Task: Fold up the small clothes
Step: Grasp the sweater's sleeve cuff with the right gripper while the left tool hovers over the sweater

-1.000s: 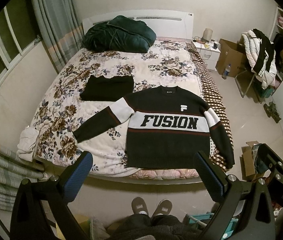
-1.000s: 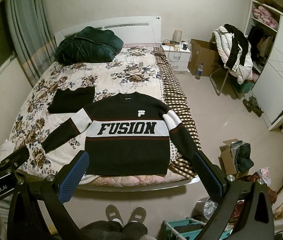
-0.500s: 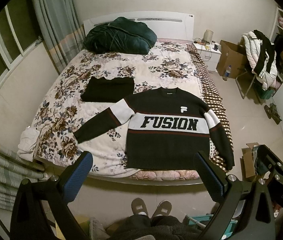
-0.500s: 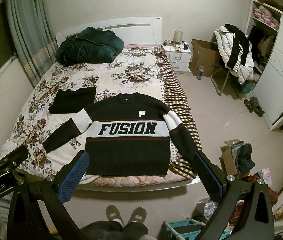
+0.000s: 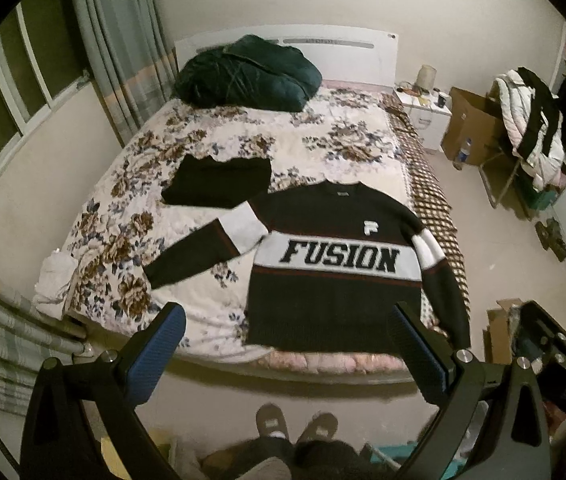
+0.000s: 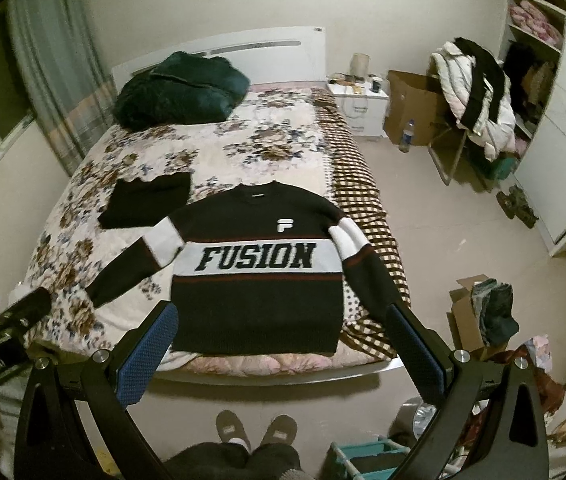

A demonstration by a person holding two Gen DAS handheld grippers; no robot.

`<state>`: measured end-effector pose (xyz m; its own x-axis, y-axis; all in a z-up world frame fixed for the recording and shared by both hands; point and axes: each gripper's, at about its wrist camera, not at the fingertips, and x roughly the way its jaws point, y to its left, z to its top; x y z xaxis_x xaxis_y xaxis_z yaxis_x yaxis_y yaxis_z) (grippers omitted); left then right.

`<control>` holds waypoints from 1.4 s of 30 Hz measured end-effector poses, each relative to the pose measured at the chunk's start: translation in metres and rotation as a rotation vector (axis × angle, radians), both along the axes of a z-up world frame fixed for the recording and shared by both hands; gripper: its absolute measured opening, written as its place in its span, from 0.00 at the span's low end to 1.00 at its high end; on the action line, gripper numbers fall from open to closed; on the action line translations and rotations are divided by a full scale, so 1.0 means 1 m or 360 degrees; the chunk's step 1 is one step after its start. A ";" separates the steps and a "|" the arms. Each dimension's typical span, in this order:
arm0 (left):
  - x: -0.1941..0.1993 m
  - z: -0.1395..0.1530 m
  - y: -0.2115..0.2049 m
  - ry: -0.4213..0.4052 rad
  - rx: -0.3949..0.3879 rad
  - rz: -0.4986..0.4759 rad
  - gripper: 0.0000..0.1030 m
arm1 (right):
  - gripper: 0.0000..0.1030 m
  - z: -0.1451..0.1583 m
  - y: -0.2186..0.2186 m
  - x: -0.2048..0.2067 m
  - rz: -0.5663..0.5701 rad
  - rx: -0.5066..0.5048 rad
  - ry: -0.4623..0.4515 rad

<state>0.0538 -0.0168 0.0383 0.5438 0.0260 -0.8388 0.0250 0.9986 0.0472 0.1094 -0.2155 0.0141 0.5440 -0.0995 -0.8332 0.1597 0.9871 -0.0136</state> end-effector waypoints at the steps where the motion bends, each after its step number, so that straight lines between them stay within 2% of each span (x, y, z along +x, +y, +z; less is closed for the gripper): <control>1: 0.009 -0.012 -0.003 -0.0015 0.0018 0.0017 1.00 | 1.00 -0.011 -0.009 0.008 -0.0042 0.0010 0.0003; 3: 0.032 -0.029 -0.012 -0.0023 0.0049 0.0026 1.00 | 1.00 -0.033 -0.027 0.024 -0.0120 0.0027 0.0027; 4: 0.025 -0.047 -0.020 -0.0028 0.0064 0.0015 1.00 | 1.00 -0.047 -0.039 0.032 -0.0166 0.0035 0.0045; 8: 0.066 -0.100 -0.048 0.0015 0.0151 -0.0057 1.00 | 1.00 -0.119 -0.094 0.061 -0.0379 0.0089 0.0143; 10: 0.088 -0.136 -0.067 0.0080 0.0194 -0.0110 1.00 | 1.00 -0.161 -0.126 0.076 -0.0513 0.0145 0.0213; 15: 0.142 -0.232 -0.117 0.0229 0.0301 -0.0272 1.00 | 1.00 -0.282 -0.205 0.093 -0.0873 0.0477 0.0350; 18: 0.168 -0.286 -0.147 0.0293 0.0340 -0.0365 1.00 | 1.00 -0.352 -0.247 0.096 -0.1110 0.0609 0.0389; 19: 0.182 -0.308 -0.159 0.0325 0.0347 -0.0398 1.00 | 1.00 -0.372 -0.260 0.096 -0.1180 0.0624 0.0395; 21: 0.200 -0.334 -0.174 0.0345 0.0355 -0.0446 1.00 | 1.00 -0.408 -0.286 0.098 -0.1330 0.0634 0.0412; 26: 0.246 -0.410 -0.223 0.0350 0.0408 -0.0540 1.00 | 1.00 -0.497 -0.363 0.085 -0.1590 0.0660 0.0398; 30: 0.262 -0.468 -0.249 0.0416 0.0461 -0.0575 1.00 | 1.00 -0.553 -0.398 0.052 -0.1842 0.0839 0.0406; 34: 0.267 -0.516 -0.264 0.0520 0.0520 -0.0581 1.00 | 1.00 -0.618 -0.412 0.016 -0.2104 0.1171 0.0333; 37: 0.269 -0.536 -0.268 0.0544 0.0537 -0.0536 1.00 | 1.00 -0.661 -0.419 -0.004 -0.2251 0.1424 0.0168; 39: 0.270 -0.546 -0.268 0.0585 0.0531 -0.0487 1.00 | 0.99 -0.680 -0.421 -0.010 -0.2297 0.1551 0.0047; 41: 0.271 -0.557 -0.269 0.0623 0.0542 -0.0443 1.00 | 0.92 -0.692 -0.422 -0.011 -0.2311 0.1645 -0.0052; 42: 0.270 -0.562 -0.268 0.0641 0.0538 -0.0418 1.00 | 0.92 -0.694 -0.422 -0.010 -0.2316 0.1663 -0.0078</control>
